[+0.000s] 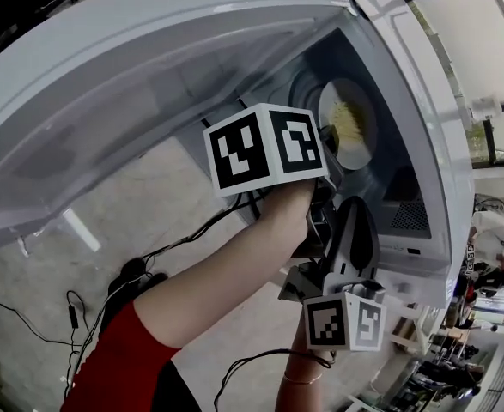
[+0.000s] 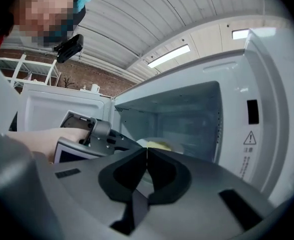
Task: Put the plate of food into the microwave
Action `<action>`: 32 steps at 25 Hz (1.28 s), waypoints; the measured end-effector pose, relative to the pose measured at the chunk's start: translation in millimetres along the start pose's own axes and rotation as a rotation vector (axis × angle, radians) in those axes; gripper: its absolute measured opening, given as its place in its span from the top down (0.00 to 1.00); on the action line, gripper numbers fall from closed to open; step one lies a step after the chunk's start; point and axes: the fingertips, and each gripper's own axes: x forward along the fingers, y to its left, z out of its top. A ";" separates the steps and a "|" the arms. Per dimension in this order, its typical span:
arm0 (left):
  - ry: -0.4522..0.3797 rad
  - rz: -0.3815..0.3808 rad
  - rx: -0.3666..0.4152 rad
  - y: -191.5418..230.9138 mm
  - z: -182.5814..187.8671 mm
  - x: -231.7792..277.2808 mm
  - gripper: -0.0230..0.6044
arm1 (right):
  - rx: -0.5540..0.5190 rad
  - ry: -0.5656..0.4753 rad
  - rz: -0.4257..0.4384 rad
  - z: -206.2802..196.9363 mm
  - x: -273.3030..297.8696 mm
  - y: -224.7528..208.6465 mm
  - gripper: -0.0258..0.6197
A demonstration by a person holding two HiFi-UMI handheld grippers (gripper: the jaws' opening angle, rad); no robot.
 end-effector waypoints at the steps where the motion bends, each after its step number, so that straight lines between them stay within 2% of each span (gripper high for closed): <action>1: 0.004 0.008 0.002 -0.1 0.5 -0.1 0.93 | 0.000 0.002 -0.004 0.0 -0.1 -0.6 0.94; 10: 0.059 0.119 -0.010 7.4 -9.1 7.9 0.92 | 0.001 -0.008 -0.010 9.0 -6.1 -2.9 0.94; 19: 0.085 0.204 0.070 10.6 -0.1 10.0 0.91 | 0.002 -0.019 -0.010 14.4 -8.5 -3.6 0.94; 25: 0.136 0.288 0.231 12.9 4.0 11.6 0.91 | -0.015 -0.027 0.004 25.4 -7.2 -3.2 0.94; 29: 0.168 0.332 0.372 13.2 7.8 12.3 0.91 | -0.029 -0.026 0.016 27.6 -5.3 -0.6 0.94; 32: 0.149 0.349 0.501 10.3 15.3 13.7 0.88 | -0.032 -0.028 0.019 27.2 -5.6 0.3 0.94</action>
